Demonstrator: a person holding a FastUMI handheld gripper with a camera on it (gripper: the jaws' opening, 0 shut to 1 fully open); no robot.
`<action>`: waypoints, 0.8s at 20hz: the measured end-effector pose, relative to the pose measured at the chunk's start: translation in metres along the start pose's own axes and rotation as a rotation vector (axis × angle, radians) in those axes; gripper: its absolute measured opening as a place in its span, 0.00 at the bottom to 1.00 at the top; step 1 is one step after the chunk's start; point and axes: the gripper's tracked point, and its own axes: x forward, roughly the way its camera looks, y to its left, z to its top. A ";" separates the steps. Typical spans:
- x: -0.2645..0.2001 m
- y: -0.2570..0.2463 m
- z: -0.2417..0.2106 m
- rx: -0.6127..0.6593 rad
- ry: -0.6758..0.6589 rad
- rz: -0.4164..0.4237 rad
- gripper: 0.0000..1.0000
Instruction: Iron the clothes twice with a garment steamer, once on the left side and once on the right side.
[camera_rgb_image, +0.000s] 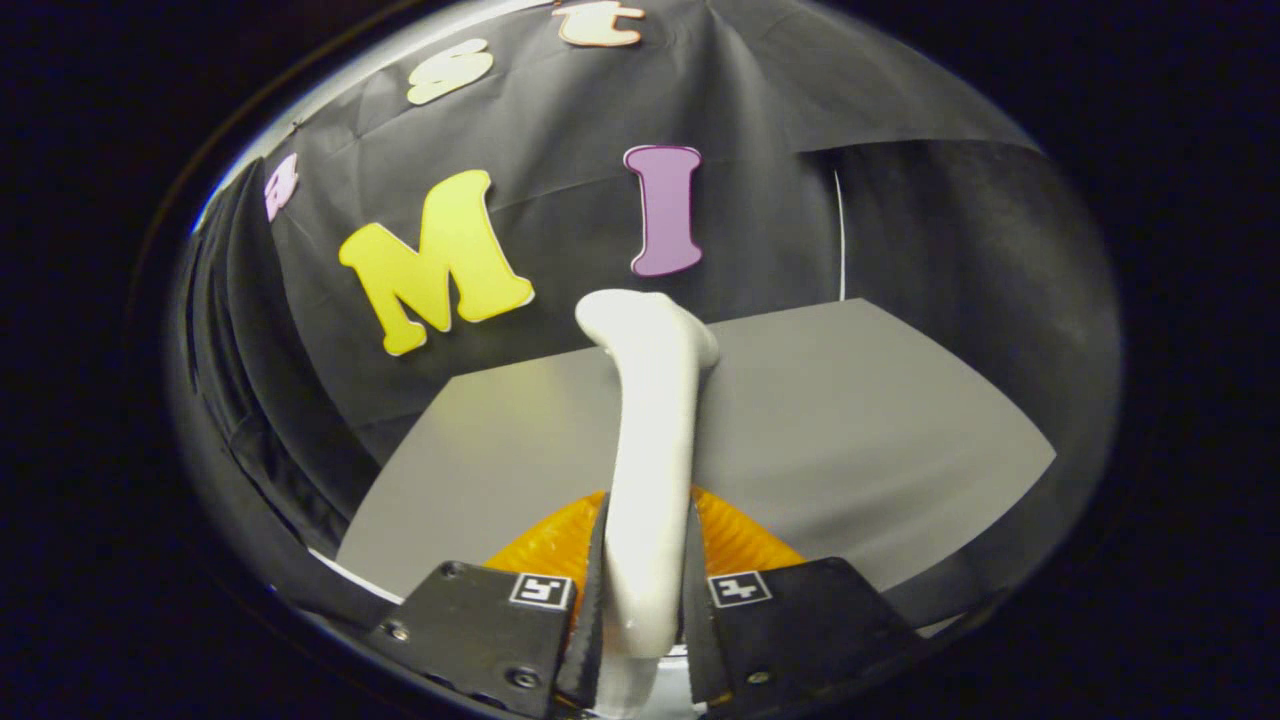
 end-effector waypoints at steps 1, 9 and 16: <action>0.001 -0.001 0.001 -0.029 -0.015 -0.005 0.33; -0.035 0.020 0.017 -0.022 -0.100 0.041 0.29; -0.096 0.085 0.051 -0.053 -0.226 0.125 0.29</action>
